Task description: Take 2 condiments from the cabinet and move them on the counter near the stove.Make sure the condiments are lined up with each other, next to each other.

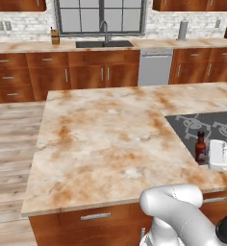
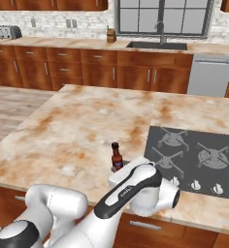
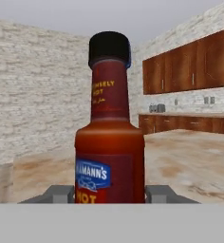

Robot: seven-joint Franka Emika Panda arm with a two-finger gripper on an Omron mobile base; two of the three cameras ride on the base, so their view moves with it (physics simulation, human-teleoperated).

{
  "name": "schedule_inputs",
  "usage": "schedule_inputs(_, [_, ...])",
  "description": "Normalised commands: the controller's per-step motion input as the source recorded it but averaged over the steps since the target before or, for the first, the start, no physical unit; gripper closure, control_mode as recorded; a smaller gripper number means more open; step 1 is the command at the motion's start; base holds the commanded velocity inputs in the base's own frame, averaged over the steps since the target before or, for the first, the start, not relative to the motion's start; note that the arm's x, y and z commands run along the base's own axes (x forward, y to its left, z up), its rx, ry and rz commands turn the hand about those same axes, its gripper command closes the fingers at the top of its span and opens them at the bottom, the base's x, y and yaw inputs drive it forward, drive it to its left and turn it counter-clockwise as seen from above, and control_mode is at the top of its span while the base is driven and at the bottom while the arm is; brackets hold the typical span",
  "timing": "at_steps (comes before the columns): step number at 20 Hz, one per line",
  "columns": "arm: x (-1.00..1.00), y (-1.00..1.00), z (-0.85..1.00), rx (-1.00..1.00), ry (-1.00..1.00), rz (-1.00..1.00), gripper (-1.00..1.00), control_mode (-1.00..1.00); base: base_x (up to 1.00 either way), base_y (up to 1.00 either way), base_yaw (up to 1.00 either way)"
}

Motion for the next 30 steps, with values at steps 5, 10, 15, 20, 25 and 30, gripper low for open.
schedule_inputs(5, [0.19, 0.00, -0.21, 0.00, -0.07, 0.00, 1.00, -1.00, 0.00, 0.00, 0.00])
schedule_inputs(10, [0.39, -0.02, -0.08, 0.00, 0.07, 0.00, 1.00, -1.00, 0.00, 0.00, 0.00])
schedule_inputs(15, [0.38, -0.17, -0.09, 0.00, 0.03, 0.00, 1.00, -1.00, 0.00, 0.00, 0.00])
schedule_inputs(20, [0.25, -0.27, -0.08, 0.00, 0.01, 0.00, 1.00, -1.00, 0.00, 0.00, 0.00])
schedule_inputs(25, [0.27, -0.08, -0.18, 0.00, 0.00, 0.00, 1.00, -1.00, 0.00, 0.00, 0.00])
schedule_inputs(30, [0.14, 0.00, -0.24, 0.00, 0.00, -0.01, 1.00, -1.00, 0.00, 0.00, 0.00])
